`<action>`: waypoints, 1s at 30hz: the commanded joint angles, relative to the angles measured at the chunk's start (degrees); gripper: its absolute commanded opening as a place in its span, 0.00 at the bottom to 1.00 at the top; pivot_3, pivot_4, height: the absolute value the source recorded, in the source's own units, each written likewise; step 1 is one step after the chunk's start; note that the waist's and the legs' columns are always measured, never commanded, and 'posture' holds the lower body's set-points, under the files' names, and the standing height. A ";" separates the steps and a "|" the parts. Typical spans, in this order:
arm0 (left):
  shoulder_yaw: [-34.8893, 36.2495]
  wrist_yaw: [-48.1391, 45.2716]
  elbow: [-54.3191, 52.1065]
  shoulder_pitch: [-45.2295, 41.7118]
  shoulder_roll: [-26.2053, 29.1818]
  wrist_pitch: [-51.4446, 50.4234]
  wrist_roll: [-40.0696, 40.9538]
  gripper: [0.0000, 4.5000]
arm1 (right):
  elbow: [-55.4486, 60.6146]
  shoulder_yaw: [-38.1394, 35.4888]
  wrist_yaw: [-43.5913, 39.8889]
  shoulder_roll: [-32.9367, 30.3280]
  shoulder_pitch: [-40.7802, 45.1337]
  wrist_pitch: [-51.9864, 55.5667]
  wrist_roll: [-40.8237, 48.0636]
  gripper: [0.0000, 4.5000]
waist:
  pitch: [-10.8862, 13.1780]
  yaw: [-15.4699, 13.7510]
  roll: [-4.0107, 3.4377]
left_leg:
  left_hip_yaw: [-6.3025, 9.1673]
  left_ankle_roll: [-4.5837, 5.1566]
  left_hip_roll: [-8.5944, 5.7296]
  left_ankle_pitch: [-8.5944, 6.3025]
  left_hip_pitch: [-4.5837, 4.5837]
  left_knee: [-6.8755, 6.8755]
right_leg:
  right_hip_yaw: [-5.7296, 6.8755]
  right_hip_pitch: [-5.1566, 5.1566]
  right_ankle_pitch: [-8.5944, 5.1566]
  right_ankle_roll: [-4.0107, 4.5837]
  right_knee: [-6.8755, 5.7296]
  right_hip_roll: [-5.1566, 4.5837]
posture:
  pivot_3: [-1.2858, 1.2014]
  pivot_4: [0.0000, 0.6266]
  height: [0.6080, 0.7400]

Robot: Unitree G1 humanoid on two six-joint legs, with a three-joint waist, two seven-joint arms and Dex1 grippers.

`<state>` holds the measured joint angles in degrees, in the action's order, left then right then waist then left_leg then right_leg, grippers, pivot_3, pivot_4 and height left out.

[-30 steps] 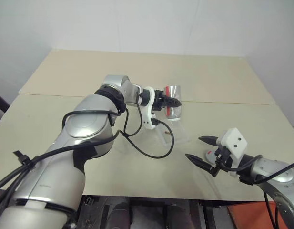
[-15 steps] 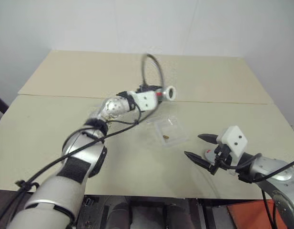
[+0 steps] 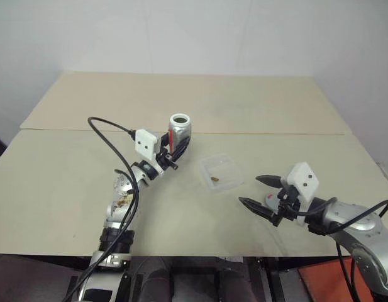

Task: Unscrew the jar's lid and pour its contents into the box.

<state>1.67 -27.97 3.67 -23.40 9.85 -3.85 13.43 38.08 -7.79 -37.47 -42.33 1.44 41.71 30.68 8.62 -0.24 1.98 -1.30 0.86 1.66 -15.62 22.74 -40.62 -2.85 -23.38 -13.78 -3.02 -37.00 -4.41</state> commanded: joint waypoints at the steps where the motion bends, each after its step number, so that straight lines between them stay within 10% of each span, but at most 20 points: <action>1: 1.12 5.16 -2.91 1.60 -0.68 -0.79 -1.43 0.45 | -0.39 -0.03 -0.98 -0.82 1.48 -0.60 0.28 0.99 | 0.01 0.02 0.01 | -0.11 0.00 0.03 0.00 -0.39 0.00 | 0.05 0.39 -0.01 0.02 0.05 0.01 | 0.52 0.24 1.00; 17: 1.10 6.81 5.35 6.90 -0.16 6.29 -4.79 0.45 | -1.60 1.89 -1.40 -0.78 2.53 -0.91 -0.42 0.99 | 0.01 -0.04 0.01 | -0.11 0.00 0.11 -0.01 -0.76 0.03 | 0.15 0.90 -0.01 0.09 0.27 0.03 | 0.52 0.24 1.00; 25: 1.21 6.89 5.44 7.84 0.26 7.85 -4.96 0.99 | -2.03 2.06 -1.47 -0.63 2.79 -1.10 -0.69 1.00 | 0.01 0.17 0.01 | -0.11 0.00 0.12 -0.01 -0.73 0.04 | 0.15 0.88 -0.02 0.09 0.29 0.03 | 0.52 0.24 1.00; 30: 1.23 5.97 1.85 9.40 0.70 7.13 -3.61 0.99 | -2.04 2.07 -1.58 -0.56 2.93 -0.98 -0.60 1.00 | 0.01 0.18 0.01 | -0.11 0.00 0.12 -0.01 -0.68 0.04 | 0.15 0.84 -0.02 0.09 0.33 0.02 | 0.52 0.24 1.00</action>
<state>2.45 -21.32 9.39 -14.30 10.10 2.64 8.83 35.35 -5.09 -38.77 -42.58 3.56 41.70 30.03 8.63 -0.06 1.99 -1.41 0.85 1.78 -15.63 22.08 -40.57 -2.70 -22.58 -13.79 -2.93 -36.68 -4.39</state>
